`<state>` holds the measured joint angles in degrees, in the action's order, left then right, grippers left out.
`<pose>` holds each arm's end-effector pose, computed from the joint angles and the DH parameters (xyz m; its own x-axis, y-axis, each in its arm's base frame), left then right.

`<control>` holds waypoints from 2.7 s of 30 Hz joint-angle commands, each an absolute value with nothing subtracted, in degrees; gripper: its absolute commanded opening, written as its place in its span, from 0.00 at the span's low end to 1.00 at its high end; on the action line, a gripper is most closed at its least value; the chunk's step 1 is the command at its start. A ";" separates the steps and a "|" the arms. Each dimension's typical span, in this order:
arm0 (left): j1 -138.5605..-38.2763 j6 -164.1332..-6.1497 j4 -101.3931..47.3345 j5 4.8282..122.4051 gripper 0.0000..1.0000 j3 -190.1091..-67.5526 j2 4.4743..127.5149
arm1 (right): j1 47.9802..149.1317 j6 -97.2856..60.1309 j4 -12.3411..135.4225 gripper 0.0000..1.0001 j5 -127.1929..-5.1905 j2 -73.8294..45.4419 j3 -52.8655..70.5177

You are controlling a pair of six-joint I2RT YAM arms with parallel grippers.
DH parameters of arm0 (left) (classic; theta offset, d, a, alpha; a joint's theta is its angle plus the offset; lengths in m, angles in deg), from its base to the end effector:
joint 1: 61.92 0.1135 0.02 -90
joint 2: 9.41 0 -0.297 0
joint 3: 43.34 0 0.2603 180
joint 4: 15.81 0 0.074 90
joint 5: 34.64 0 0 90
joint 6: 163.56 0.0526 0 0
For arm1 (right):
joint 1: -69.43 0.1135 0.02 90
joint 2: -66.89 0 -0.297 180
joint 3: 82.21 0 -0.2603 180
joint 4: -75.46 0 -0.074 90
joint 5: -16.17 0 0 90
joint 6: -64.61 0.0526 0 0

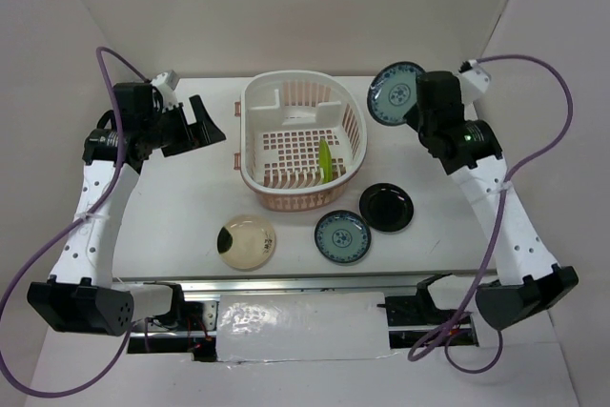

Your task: Load the plates into the dish rack

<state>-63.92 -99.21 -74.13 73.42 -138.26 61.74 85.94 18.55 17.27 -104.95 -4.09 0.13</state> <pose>0.2637 -0.0255 0.4292 -0.6357 -0.3896 -0.6664 0.0146 0.8571 -0.5150 0.2544 0.0470 0.4490 -0.2365 0.5495 -0.8013 0.4767 0.7843 0.3971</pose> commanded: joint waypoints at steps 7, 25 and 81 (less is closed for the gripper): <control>-63.59 -98.88 -74.04 73.46 0.99 -140.24 60.29 | 107.12 18.81 -5.96 0.00 -131.12 -20.38 -24.24; -63.24 -101.60 -77.21 70.91 0.99 -143.32 60.02 | 124.10 21.11 -20.48 0.00 -138.43 -41.56 -43.77; -63.32 -99.75 -77.21 72.67 0.99 -142.00 59.93 | 124.89 26.38 -20.48 0.00 -126.57 -55.64 -43.51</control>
<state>-63.50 -100.65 -77.67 72.11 -140.78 60.78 124.54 24.74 -14.59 -123.96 -59.98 -43.68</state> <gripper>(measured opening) 0.993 0.026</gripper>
